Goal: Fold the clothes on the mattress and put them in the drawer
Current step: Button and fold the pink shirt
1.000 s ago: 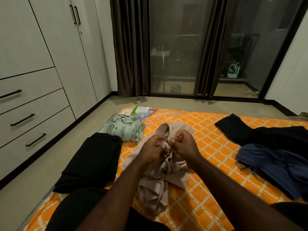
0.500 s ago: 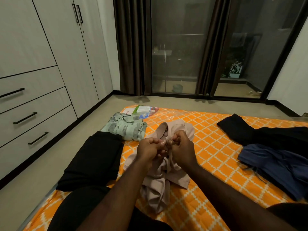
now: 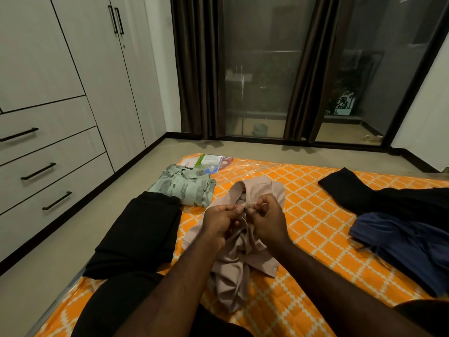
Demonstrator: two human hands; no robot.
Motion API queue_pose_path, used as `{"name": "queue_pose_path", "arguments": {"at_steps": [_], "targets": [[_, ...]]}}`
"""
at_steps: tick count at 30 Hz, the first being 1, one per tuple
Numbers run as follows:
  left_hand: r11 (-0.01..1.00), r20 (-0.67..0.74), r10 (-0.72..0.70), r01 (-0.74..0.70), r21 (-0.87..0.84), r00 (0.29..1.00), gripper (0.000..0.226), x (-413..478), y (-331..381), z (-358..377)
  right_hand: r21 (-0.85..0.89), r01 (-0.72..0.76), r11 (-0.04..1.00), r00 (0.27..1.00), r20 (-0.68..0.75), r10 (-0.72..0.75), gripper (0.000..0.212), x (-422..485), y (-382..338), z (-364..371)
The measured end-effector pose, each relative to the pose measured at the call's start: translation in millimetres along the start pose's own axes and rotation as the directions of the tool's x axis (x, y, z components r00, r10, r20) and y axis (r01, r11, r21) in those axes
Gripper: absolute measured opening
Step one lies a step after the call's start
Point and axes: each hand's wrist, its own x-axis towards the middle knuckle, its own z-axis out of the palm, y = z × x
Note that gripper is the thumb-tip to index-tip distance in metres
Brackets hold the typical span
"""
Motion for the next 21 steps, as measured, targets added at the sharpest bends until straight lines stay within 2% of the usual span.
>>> {"name": "queue_pose_path", "arguments": {"at_steps": [12, 17, 21], "targets": [[0.999, 0.058, -0.018, 0.021, -0.040, 0.998, 0.016, 2.1, -5.2, -4.5, 0.063, -0.051, 0.997, 0.987, 0.155, 0.041, 0.026, 3.5, -0.5, -7.3], [0.997, 0.026, 0.004, -0.002, -0.076, 1.000, 0.015, -2.4, -4.8, 1.7, 0.151, -0.115, 0.982, 0.991, 0.081, 0.104, 0.033, -1.0, 1.3, -6.3], [0.998, 0.007, 0.006, -0.006, -0.068, 1.000, 0.018, -1.9, -6.2, 2.9, 0.159, -0.112, 0.981, 0.993, 0.045, 0.106, 0.034, -3.4, 0.2, -2.8]]}}
